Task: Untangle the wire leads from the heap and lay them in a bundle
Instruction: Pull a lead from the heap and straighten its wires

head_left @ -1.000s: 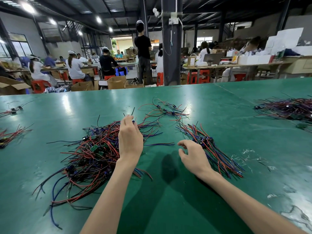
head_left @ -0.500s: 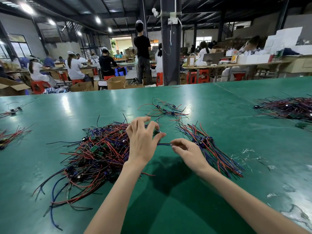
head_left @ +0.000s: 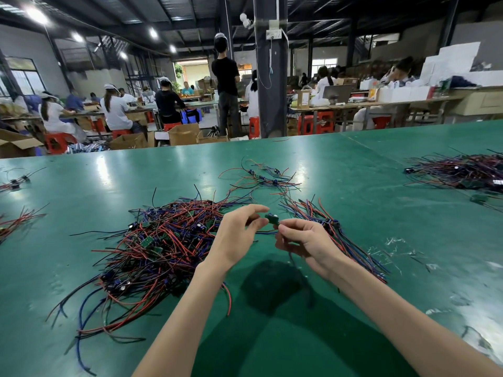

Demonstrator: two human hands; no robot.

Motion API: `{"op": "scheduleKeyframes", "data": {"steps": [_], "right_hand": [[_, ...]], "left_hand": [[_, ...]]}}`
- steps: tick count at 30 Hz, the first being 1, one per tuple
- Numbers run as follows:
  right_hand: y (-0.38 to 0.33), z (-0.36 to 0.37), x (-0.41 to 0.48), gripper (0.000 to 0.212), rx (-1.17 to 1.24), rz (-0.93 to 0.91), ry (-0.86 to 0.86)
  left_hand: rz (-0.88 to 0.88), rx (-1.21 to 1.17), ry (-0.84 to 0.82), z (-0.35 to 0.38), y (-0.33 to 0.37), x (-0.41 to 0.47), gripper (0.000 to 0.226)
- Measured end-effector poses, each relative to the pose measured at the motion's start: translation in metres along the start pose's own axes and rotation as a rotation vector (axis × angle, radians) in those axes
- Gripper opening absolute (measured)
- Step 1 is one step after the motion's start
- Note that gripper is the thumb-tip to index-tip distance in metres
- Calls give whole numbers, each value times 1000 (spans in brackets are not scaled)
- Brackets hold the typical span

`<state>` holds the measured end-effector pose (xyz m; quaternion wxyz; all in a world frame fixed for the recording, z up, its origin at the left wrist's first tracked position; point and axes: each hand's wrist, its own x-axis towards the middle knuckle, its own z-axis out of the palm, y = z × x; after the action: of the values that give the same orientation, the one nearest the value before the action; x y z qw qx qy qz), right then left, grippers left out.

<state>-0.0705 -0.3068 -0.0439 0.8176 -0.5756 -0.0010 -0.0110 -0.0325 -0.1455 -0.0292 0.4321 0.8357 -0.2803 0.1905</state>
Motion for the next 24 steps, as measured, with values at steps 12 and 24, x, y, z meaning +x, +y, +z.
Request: {"op": "scheduleKeyframes", "data": {"steps": [12,24], "right_hand": [[-12,-6,-1,29,133,331,-161],[-16,-11,-2,7,186,341,-208]], "left_hand": [[278,223,87,0,4,-1,17],[148,2,142,18,7,-5,22]]}}
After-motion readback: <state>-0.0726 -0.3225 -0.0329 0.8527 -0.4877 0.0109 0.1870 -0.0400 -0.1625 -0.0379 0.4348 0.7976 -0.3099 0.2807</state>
